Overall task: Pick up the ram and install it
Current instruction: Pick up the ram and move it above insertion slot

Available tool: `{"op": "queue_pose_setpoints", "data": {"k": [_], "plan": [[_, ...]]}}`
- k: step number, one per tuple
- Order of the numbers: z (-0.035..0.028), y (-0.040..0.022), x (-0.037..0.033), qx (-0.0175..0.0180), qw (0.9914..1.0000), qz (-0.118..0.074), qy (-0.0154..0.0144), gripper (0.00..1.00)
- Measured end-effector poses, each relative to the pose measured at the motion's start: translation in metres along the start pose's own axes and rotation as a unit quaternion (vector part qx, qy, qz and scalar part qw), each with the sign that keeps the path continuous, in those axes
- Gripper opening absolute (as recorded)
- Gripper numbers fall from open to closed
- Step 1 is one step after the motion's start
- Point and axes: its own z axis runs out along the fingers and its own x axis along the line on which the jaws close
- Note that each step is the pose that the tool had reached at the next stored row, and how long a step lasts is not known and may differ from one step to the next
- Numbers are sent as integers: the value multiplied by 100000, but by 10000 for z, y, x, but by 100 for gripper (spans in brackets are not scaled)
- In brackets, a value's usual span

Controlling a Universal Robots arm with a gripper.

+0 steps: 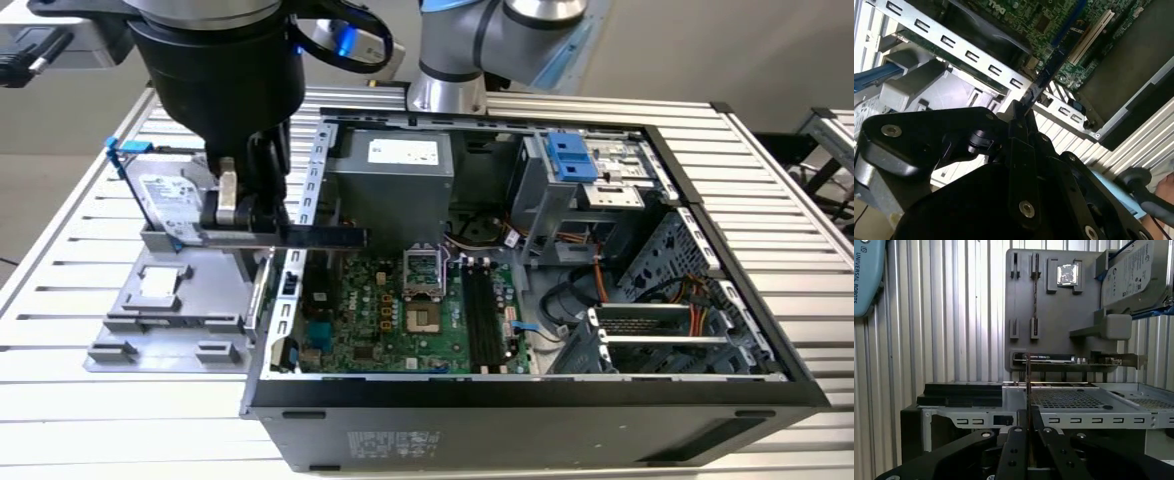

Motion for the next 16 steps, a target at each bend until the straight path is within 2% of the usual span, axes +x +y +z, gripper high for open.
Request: {"op": "queue_pose_setpoints", "data": {"k": [13,16], "plan": [[-5,-168,-3,4,100000,-5,1,0],[-6,-224,-4,4,100000,-5,-3,0]]}}
